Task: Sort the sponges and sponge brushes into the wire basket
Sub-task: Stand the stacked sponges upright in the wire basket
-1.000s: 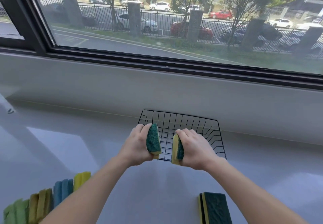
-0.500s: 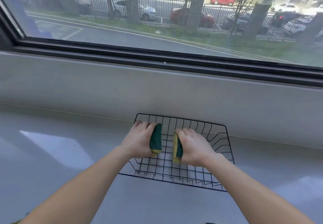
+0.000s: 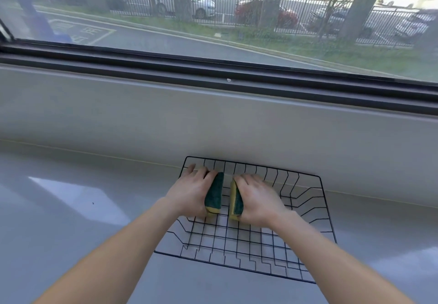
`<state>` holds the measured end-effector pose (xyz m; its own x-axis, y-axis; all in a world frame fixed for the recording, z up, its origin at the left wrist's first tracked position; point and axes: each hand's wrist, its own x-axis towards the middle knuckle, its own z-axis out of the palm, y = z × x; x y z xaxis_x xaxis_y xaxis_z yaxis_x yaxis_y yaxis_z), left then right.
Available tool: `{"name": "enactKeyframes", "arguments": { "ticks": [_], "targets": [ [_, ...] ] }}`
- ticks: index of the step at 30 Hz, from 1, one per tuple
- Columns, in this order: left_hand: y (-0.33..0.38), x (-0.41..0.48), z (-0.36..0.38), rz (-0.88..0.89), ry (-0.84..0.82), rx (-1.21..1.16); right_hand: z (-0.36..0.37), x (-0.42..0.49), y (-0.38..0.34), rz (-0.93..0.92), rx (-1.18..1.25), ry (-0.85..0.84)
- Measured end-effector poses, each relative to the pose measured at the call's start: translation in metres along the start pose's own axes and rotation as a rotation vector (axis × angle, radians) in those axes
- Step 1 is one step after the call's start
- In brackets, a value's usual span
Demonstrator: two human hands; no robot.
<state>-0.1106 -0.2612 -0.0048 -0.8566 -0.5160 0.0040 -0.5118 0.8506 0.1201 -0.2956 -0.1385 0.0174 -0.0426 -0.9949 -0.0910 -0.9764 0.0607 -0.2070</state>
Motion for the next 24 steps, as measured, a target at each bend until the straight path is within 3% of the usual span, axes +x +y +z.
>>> {"name": "enactKeyframes", "arguments": {
  "ticks": [6, 14, 19, 21, 24],
  "targets": [
    [-0.012, 0.004, -0.001, 0.029, -0.04, 0.006, 0.0, 0.019, -0.012, -0.002, 0.028, -0.007],
    [-0.015, -0.008, -0.005, -0.09, -0.015, -0.021, 0.011, 0.026, -0.011, 0.013, 0.045, 0.021],
    [-0.02, -0.029, -0.006, -0.152, 0.034, -0.133, 0.01, -0.002, 0.002, 0.138, 0.329, 0.135],
    [-0.02, -0.036, -0.005, -0.151, 0.067, -0.159, 0.012, -0.012, 0.004, 0.216, 0.457, 0.125],
    [-0.013, -0.037, -0.006, -0.121, 0.083, -0.159, 0.016, -0.013, 0.002, 0.216, 0.444, 0.058]
  ]
}}
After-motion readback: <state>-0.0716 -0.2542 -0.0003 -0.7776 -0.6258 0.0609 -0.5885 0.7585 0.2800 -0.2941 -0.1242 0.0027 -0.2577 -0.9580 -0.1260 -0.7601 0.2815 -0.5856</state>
